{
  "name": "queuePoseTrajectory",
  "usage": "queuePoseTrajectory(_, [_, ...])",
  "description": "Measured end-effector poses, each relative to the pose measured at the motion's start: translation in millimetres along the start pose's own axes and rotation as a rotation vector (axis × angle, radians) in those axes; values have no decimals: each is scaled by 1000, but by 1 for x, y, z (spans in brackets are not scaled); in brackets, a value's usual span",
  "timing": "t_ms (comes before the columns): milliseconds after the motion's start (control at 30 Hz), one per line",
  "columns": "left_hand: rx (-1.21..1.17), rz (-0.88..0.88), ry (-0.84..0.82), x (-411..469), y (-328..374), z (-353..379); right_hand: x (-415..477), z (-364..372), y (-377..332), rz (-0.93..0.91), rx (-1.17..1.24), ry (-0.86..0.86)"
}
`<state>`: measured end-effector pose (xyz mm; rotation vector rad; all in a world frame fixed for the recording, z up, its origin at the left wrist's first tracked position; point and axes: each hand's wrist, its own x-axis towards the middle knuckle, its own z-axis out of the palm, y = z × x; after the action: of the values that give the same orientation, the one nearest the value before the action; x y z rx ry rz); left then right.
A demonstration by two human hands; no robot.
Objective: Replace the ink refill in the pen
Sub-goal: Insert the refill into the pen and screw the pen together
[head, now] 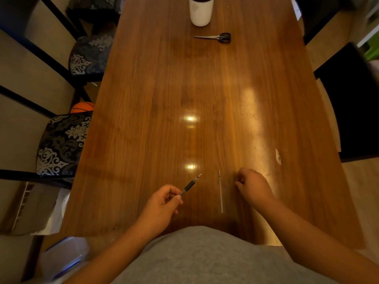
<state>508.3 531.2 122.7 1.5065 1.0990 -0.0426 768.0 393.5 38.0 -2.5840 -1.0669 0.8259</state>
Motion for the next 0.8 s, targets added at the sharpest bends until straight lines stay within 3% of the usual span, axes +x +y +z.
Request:
queuePoseTrajectory(233, [-8,7,6,-4,2,1,6,-3,-4,-13,-12,-64])
queuePoseTrajectory(367, [-23,41,-3,-7,12,-1,-1,-20,-20,-26,348,-149])
queuePoseTrajectory(500, [-45,96,-18,-10,27,0,-15,-52,-51,-175,698,-167])
queuePoseTrajectory(800, [-99,224,-37,-24,60,-5,-46,-110,-96,-408,922,-171])
